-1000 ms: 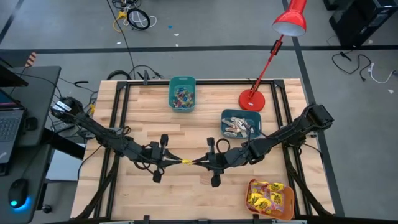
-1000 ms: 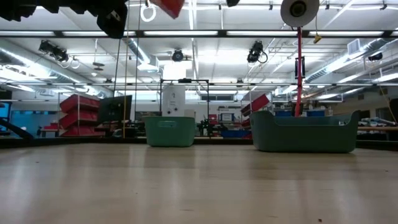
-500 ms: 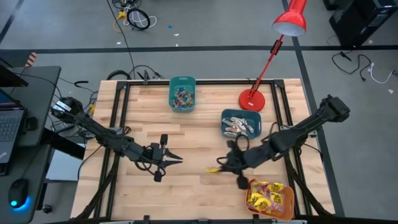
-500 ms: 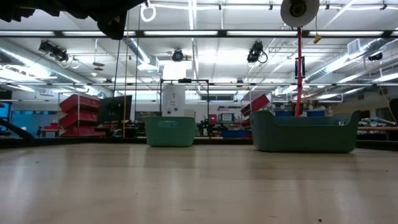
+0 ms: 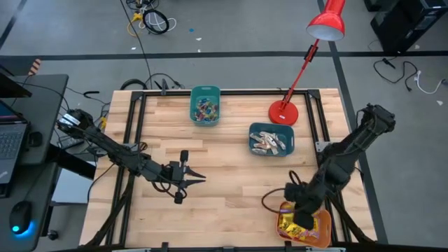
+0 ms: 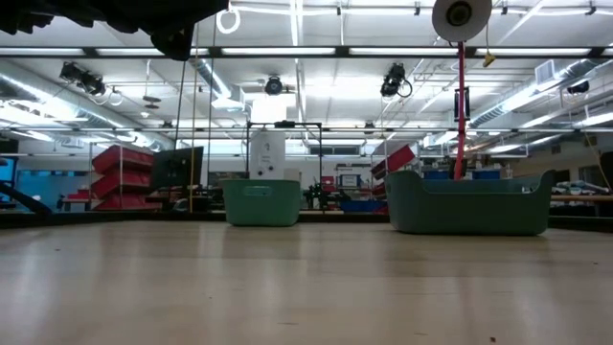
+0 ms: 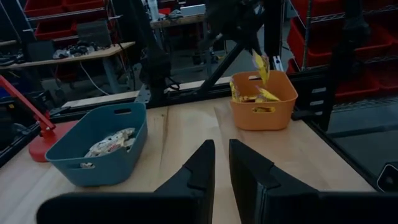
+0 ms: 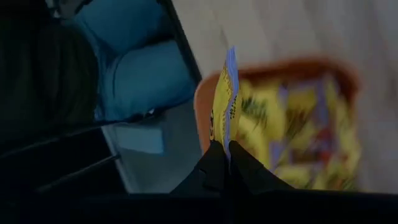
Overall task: Sort candy
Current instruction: Put the yellow candy bag into the orange bin, then move the orange bin to the left side of the green bin
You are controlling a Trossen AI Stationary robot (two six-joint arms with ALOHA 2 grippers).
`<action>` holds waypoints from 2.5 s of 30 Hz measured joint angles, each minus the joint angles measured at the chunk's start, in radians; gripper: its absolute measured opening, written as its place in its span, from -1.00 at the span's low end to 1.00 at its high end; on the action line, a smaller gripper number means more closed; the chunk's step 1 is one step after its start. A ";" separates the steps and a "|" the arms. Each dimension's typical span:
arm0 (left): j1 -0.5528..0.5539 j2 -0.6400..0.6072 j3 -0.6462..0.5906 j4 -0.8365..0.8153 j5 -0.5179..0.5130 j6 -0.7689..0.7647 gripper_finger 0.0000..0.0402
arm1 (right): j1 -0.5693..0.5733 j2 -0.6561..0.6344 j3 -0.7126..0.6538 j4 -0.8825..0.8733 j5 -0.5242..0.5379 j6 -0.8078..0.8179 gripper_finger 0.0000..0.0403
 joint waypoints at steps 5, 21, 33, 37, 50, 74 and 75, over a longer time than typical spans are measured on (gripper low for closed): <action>0.000 0.000 0.000 0.000 -0.004 0.000 -0.75 | 0.130 0.019 0.000 0.014 0.022 0.210 -1.00; 0.000 0.000 0.000 -0.001 -0.032 -0.013 -0.75 | 0.347 0.153 -0.062 -0.001 0.248 0.499 -0.97; 0.000 0.000 0.000 -0.001 -0.043 -0.027 -0.75 | 0.396 0.154 -0.063 -0.049 0.173 0.690 -0.63; 0.000 0.000 0.000 -0.001 -0.062 -0.027 -0.75 | 0.402 0.129 -0.063 -0.074 0.170 0.730 -0.50; 0.000 0.000 0.000 -0.033 -0.078 -0.090 -0.75 | 0.278 0.007 -0.062 -0.088 0.676 0.307 -0.41; 0.000 0.056 0.000 -0.091 0.011 -0.107 -0.75 | -0.004 0.007 -0.006 -0.190 0.160 0.027 -0.98; 0.000 0.056 0.000 -0.090 0.007 -0.106 -0.75 | 0.011 0.012 -0.006 -0.216 0.127 0.064 -0.97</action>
